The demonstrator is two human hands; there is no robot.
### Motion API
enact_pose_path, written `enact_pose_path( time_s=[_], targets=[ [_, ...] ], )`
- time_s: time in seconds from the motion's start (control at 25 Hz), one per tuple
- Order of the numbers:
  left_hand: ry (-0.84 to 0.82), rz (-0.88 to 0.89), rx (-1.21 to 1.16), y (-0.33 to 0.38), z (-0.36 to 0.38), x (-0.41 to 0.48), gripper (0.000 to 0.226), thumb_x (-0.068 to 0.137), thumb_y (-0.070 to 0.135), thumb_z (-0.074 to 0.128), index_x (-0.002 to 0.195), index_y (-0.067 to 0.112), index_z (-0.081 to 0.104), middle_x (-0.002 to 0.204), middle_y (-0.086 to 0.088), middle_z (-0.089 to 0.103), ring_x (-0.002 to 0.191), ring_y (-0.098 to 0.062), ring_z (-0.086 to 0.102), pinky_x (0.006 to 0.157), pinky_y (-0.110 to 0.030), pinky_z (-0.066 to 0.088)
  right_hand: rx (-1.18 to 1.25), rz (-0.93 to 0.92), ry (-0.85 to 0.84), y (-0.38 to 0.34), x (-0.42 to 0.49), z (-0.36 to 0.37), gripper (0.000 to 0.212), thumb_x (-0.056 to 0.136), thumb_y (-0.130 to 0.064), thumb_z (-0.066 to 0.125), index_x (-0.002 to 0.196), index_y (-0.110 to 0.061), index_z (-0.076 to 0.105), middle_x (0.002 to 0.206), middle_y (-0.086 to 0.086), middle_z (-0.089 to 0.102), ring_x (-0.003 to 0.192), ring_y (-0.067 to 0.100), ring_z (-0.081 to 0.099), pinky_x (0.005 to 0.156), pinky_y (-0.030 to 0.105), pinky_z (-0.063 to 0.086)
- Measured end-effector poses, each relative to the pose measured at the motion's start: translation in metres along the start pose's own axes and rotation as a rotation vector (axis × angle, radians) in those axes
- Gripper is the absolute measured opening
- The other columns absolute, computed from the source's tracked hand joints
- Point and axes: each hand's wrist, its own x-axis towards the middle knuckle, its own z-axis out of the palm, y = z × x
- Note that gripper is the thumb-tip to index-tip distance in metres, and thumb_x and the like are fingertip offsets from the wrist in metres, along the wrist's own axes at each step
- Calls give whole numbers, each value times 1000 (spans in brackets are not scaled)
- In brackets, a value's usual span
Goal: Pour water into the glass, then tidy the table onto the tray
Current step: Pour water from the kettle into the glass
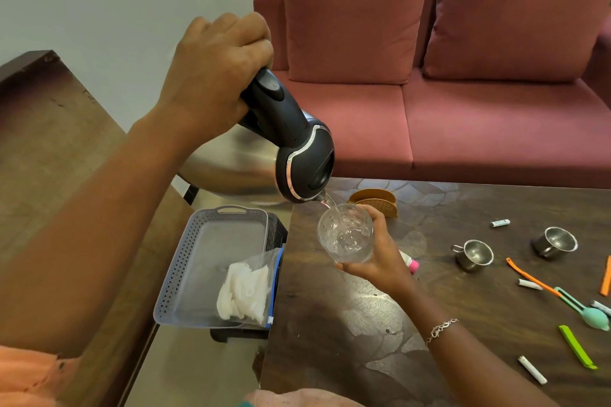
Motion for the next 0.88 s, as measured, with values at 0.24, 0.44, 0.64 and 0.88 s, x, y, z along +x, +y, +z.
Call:
enact_pose_path(
  time_s=[0.24,0.44,0.64,0.88],
  targets=[
    [-3,7,3,0,0,1,12,70,-8,53,80,-1,55,94,-22,60,79,-39,54,65,-45,38,14,-7,0,-1,1,1,93,59,-18,84,121,-50,23,122,-27,38,117,0,44,92,13,39],
    [3,14,5,2,2,2,11,71,-7,53,79,0,55,94,-21,60,78,-38,55,65,-44,38,29,-9,8,0,1,3,93,59,-17,84,120,-49,23,123,-22,40,118,7,46,96,22,43],
    [5,27,-2,2,2,4,11,72,-5,51,81,-1,56,94,-22,60,79,-39,55,66,-45,38,32,-14,17,1,1,2,93,59,-17,85,120,-50,23,123,-25,38,119,9,45,97,23,43],
    [-8,30,0,4,0,7,11,72,-5,52,82,-2,56,95,-23,59,81,-41,54,67,-46,38,34,-11,29,1,3,1,93,58,-15,85,120,-51,25,120,-30,39,117,-3,44,95,19,42]
  ],
)
